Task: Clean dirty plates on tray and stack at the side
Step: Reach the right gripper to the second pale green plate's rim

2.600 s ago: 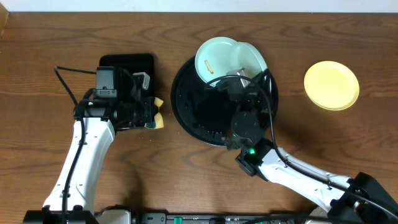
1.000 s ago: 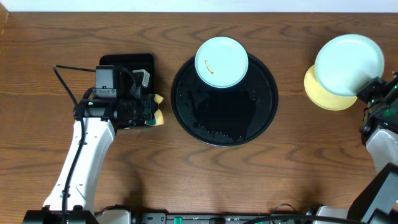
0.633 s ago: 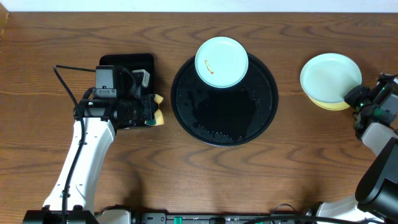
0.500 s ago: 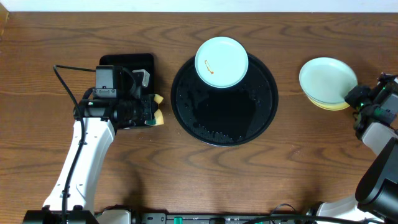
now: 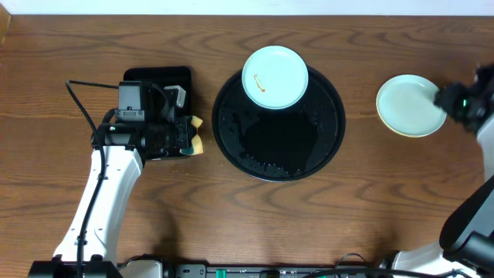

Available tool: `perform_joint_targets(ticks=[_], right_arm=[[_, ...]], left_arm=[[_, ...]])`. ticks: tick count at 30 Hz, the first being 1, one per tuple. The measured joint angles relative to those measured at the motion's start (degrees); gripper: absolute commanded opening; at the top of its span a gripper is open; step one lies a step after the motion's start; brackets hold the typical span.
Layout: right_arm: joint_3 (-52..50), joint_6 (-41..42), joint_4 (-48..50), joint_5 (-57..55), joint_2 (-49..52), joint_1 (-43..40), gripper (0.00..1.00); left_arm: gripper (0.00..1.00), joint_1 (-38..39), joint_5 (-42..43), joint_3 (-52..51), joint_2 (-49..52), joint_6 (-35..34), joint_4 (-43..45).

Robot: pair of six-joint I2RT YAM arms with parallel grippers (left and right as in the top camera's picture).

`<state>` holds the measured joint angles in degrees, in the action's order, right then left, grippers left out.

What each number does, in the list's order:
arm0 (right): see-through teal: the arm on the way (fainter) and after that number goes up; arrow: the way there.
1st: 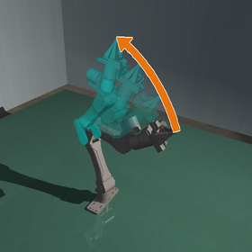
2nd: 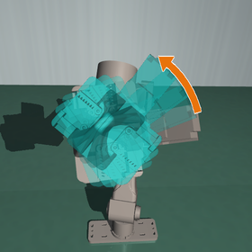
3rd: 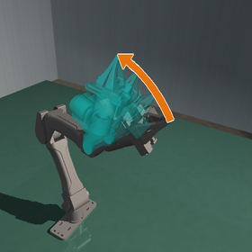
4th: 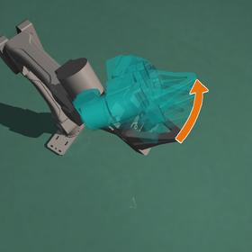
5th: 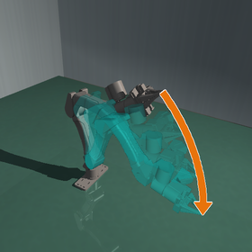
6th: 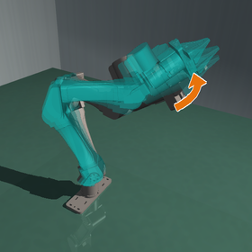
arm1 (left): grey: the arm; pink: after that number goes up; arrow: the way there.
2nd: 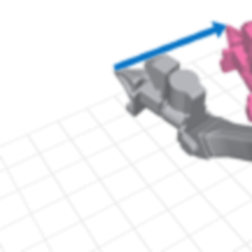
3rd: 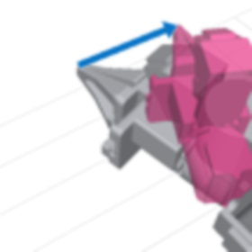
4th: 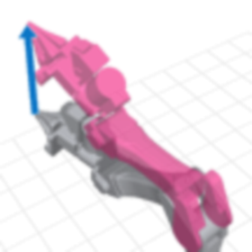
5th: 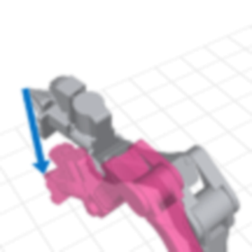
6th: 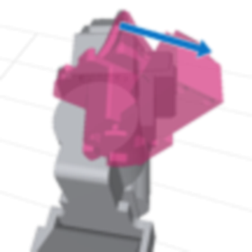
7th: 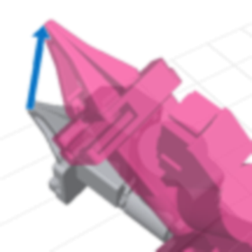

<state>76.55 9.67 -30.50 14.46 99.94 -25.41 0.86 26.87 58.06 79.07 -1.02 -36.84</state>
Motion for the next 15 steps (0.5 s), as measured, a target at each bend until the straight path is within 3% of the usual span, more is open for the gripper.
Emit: perform_joint_targets(ticks=[3, 6, 7, 15], right_arm=[[14.62, -6.93, -15.34, 0.98, 1.11, 6.97, 0.72], [23.78, -12.81, -23.91, 1.77, 2.67, 12.98, 0.84], [26.29, -14.86, -25.97, 1.88, 3.48, 15.37, 0.99], [30.08, -21.94, -22.77, 2.08, 12.07, 31.65, 0.99]], left_arm=[[0.08, 0.00, 0.00, 0.00, 0.00, -0.02, 0.48], [0.07, -0.02, 0.00, -0.02, 0.00, -0.02, 0.68], [0.08, -0.02, 0.00, -0.02, 0.00, -0.02, 0.70], [0.08, 0.00, 0.00, -0.02, 0.00, 0.00, -0.02]])
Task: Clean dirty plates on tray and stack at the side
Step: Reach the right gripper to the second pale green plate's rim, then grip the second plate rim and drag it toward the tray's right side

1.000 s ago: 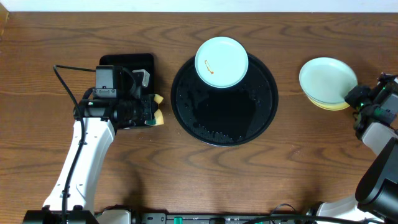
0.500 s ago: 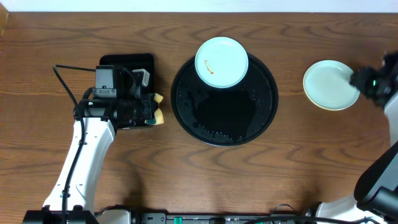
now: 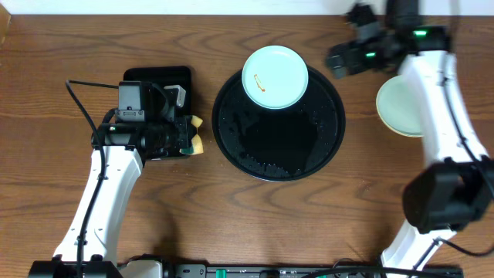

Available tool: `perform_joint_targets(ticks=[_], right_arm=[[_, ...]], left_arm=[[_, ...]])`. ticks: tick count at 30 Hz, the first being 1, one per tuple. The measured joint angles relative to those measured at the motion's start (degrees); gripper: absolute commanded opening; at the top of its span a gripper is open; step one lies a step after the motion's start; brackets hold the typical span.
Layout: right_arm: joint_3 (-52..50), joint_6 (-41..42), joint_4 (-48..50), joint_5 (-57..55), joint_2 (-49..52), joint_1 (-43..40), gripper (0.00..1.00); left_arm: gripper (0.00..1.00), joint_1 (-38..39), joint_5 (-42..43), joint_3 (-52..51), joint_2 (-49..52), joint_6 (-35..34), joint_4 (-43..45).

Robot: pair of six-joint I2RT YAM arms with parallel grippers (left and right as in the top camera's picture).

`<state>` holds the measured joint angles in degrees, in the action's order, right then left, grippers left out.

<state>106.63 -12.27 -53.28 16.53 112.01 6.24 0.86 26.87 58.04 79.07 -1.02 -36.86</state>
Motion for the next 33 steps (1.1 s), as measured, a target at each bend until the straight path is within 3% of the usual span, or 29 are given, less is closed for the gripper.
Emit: perform_joint_targets(ticks=[3, 7, 10, 14, 18, 21, 23, 27, 30, 33], right_arm=[[-0.90, -1.92, 4.50, -0.92, 2.08, 3.82, 0.94], [-0.96, -3.65, 11.82, -5.33, 6.08, 8.15, 0.61], [-1.01, -3.76, 17.68, -7.37, 10.84, 9.42, 0.57], [-1.33, -2.91, 26.51, -10.03, 17.25, 8.96, 0.43], [-1.55, -0.68, 34.42, -11.50, 21.29, 8.55, 0.40], [-1.55, 0.24, 35.50, -11.65, 22.01, 8.46, 0.35], [-1.55, 0.74, 35.50, -11.65, 22.51, 8.37, 0.25], [-1.55, 1.44, 34.84, -11.89, 23.71, 8.24, 0.22], [-1.55, 1.70, 34.69, -11.89, 24.37, 8.24, 0.01], [-1.33, 1.90, 34.80, -11.15, 24.33, 8.24, 0.01]], left_arm=[[0.08, 0.00, 0.00, 0.00, 0.00, -0.02, -0.09], [0.08, -0.02, 0.00, 0.00, 0.00, -0.02, -0.15], [0.08, -0.02, -0.02, 0.00, 0.00, -0.02, -0.20], [0.08, -0.02, 0.02, -0.02, 0.00, 0.00, -0.87], [0.08, 0.00, 0.00, -0.07, 0.00, -0.02, -1.60], [0.08, 0.00, 0.00, -0.07, 0.00, -0.02, -1.42], [0.08, 0.00, 0.00, -0.07, 0.00, 0.00, -1.38], [0.08, 0.00, 0.00, -0.07, 0.00, 0.00, -1.11], [0.08, 0.00, 0.00, -0.07, 0.00, 0.00, -0.55], [0.08, 0.00, 0.00, -0.07, 0.00, 0.00, -0.26]])
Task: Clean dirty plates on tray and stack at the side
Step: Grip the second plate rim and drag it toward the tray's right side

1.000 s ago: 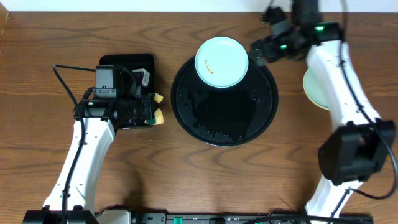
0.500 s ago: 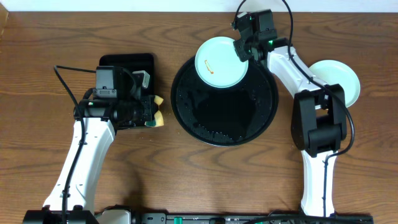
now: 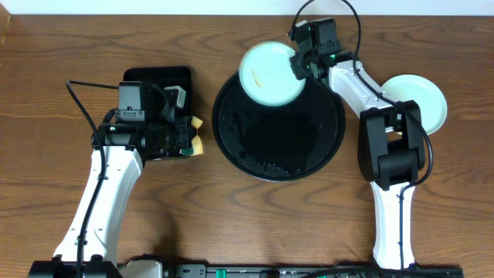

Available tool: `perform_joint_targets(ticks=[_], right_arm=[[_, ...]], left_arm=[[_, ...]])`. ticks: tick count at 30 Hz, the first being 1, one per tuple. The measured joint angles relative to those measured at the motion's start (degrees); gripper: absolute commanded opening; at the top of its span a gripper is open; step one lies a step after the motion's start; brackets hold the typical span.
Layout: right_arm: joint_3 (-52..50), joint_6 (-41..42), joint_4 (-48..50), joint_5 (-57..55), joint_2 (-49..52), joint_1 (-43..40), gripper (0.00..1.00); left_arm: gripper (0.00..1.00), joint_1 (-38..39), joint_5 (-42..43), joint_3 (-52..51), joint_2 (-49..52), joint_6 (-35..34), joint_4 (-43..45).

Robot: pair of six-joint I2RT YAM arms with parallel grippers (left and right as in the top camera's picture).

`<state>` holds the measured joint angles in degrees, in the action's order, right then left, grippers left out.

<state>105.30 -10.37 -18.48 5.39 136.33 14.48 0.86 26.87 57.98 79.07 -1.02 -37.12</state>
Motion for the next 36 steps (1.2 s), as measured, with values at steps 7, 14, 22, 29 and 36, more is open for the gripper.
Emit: perform_joint_targets(ticks=[7, 14, 22, 29, 36], right_arm=[[-0.04, 2.05, -14.51, -2.49, -7.48, -0.87, 0.01], [1.09, 7.50, -39.19, -6.40, -24.65, -3.87, 0.01], [-13.40, 12.79, -37.92, -7.67, -22.99, -8.31, 0.01], [-23.78, 15.37, -29.09, -7.65, -22.49, -8.94, 0.11], [-24.85, 16.70, -30.36, -7.61, -22.49, -9.29, 0.28]], left_arm=[[0.08, -0.02, 0.00, -0.04, 0.02, 0.00, 0.11], [0.08, 0.00, 0.00, -0.11, 0.02, 0.00, 0.11], [0.08, -0.02, 0.00, -0.11, 0.02, 0.00, 0.11], [0.08, 0.00, 0.00, -0.11, 0.02, -0.02, 0.09], [0.08, 0.00, 0.00, -0.11, 0.02, 0.00, 0.09]])
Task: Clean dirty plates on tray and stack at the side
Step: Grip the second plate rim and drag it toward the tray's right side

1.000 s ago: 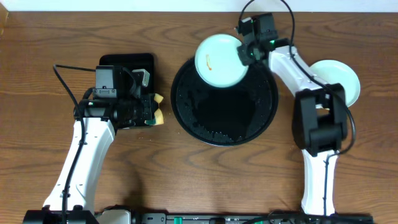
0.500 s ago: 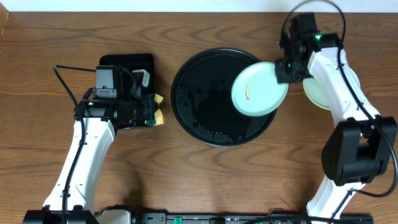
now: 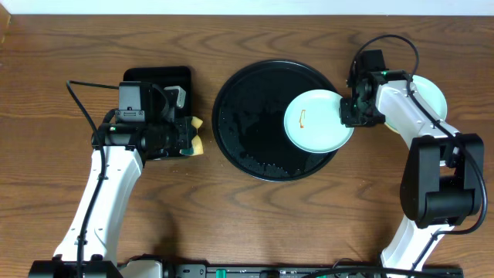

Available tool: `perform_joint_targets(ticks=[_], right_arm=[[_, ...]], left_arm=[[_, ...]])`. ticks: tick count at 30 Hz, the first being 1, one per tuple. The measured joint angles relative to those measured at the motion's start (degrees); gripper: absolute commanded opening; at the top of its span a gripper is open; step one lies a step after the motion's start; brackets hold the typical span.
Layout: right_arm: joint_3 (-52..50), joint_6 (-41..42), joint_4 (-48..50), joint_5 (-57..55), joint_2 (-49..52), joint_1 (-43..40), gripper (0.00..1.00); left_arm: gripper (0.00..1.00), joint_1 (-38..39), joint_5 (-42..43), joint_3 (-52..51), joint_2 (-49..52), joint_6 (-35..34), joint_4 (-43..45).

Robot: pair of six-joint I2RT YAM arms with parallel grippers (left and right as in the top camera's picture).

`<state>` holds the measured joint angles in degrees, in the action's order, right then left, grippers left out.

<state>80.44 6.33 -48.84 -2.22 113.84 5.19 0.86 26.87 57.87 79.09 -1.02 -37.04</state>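
Note:
A pale mint plate (image 3: 315, 122) with a small orange smear sits over the right part of the round black tray (image 3: 255, 123). My right gripper (image 3: 345, 114) is shut on its right rim. Behind the right arm, a second pale plate (image 3: 432, 94) lies on the table to the right, partly hidden. Left of the tray, my left gripper (image 3: 190, 137) is shut on a yellow sponge (image 3: 198, 136) and stays apart from the plate.
A small black rectangular holder (image 3: 158, 77) lies at the far left under the left wrist. The tray surface shows wet specks. A black cable loops off the left arm. The wooden table (image 3: 231, 224) extends toward the front edge.
The smeared plate, held by my right gripper, has gone from the tray's far rim to the tray's right side. The left arm and sponge have not moved.
First the right gripper was at the plate on the table's right while the smeared plate lay at the tray's far edge. Then the gripper stood beside the tray's far right. Then it gripped the smeared plate's rim, and now holds it over the tray's right part.

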Motion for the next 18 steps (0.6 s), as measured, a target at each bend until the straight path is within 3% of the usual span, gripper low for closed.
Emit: perform_joint_targets(ticks=[15, 18], right_arm=[[-0.70, 3.32, -0.96, 9.60, 0.00, -4.22, 0.25], [-2.19, 3.87, 0.52, 10.47, -0.13, -4.22, 0.16]], left_arm=[[0.08, 0.00, 0.00, 0.00, 0.00, 0.00, 0.00], [0.08, -0.02, 0.00, 0.00, 0.00, 0.00, 0.02]])
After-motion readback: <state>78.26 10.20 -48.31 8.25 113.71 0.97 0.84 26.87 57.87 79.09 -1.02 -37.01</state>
